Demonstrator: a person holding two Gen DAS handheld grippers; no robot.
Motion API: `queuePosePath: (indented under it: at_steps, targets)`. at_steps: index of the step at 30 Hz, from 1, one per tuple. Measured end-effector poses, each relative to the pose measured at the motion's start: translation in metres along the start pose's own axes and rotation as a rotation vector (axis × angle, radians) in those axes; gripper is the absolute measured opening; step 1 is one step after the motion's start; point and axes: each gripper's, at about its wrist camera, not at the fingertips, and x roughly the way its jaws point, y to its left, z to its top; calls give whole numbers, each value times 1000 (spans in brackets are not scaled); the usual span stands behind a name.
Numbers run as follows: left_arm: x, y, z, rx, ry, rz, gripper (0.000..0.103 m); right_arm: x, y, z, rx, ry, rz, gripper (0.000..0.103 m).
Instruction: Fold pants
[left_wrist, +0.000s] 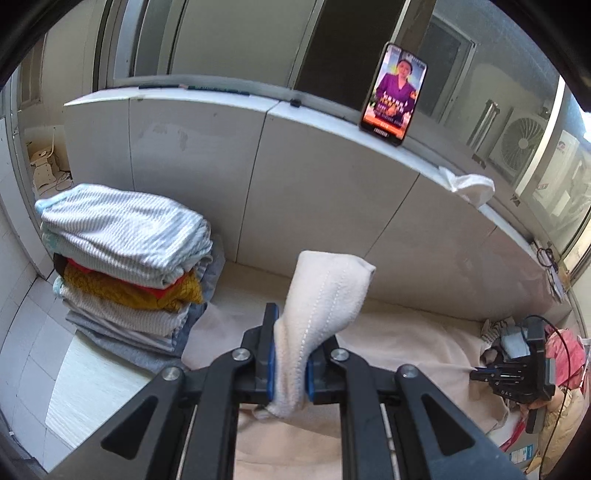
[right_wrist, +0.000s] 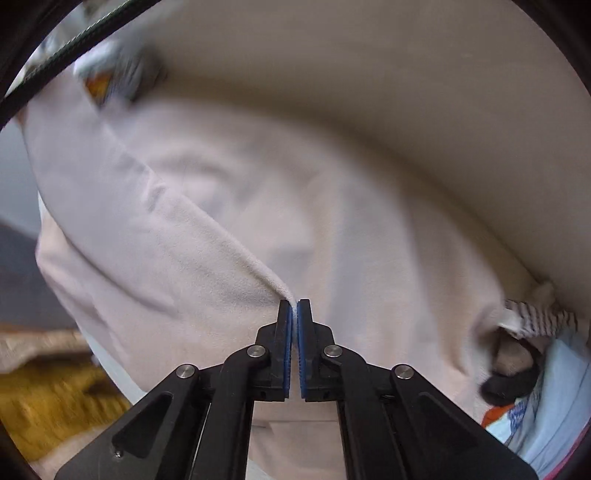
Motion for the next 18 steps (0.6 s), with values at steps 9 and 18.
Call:
queuePosePath:
  at_steps: [9, 18]
  targets:
    - [-21, 14, -12, -91, -125, -56, 12, -56, 1, -47, 33, -165, 34, 4]
    - [13, 93, -111, -199, 96, 71, 22, 29, 42, -120, 26, 202, 125, 4]
